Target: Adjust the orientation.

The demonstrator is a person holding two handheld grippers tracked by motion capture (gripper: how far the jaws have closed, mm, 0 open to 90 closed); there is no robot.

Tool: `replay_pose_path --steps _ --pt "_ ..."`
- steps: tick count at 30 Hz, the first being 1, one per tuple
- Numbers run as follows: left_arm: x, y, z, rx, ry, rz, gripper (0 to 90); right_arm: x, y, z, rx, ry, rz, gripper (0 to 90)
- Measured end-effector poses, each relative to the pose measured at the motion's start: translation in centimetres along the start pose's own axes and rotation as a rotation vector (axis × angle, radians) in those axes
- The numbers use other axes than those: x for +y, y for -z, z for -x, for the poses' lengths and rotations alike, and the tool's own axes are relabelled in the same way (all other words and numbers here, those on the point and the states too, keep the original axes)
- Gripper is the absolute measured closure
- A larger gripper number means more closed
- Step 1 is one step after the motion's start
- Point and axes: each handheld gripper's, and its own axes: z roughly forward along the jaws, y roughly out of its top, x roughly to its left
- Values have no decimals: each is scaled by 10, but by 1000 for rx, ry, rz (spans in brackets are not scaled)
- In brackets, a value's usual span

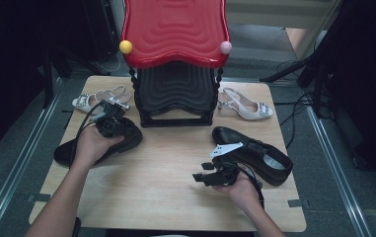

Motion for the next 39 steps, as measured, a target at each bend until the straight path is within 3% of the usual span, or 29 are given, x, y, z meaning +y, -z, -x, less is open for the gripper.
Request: replay_pose_path --steps 4,5,6,8,13,15,16,18,20,23,24,27,28,29,31,34,39 --pt "-4 17 7 -12 -13 6 804 0 1 0 0 -5 3 424" --pt "-4 21 8 -26 -15 14 804 0 2 0 -3 -8 5 424" --pt "-5 29 11 -71 -12 37 813 0 2 2 -2 -12 7 425" --pt "-5 37 17 -96 -19 55 818 0 3 2 -1 -17 12 425" --pt "-3 46 28 -145 -37 83 822 1 4 2 1 -22 16 425" --pt "1 49 41 -172 -55 87 827 0 6 3 0 -29 19 424" --pt "1 49 41 -172 -55 87 827 0 6 3 0 -29 19 424" --pt "6 50 56 -187 -78 86 826 0 9 4 1 -36 31 425" --pt "8 49 62 -176 -85 77 826 0 10 5 -1 -38 37 425" --pt "13 44 81 -156 -120 44 827 0 15 8 -5 -56 53 425" --pt "17 38 91 -179 -130 28 828 1 16 9 -6 -59 58 424" --pt "22 30 100 -195 -136 23 826 1 19 11 -8 -68 70 424" --pt "25 25 105 -191 -148 15 824 1 21 11 -10 -73 72 425" --pt "30 14 118 -182 -175 -23 825 1 24 12 -12 -80 82 424" --pt "32 9 123 -180 -186 -28 825 1 26 13 -12 -82 88 424" --pt "42 -4 144 -229 -207 -35 825 0 33 17 -22 -100 106 424" --pt "51 -27 166 -255 -247 -65 825 -2 39 22 -35 -121 126 424"
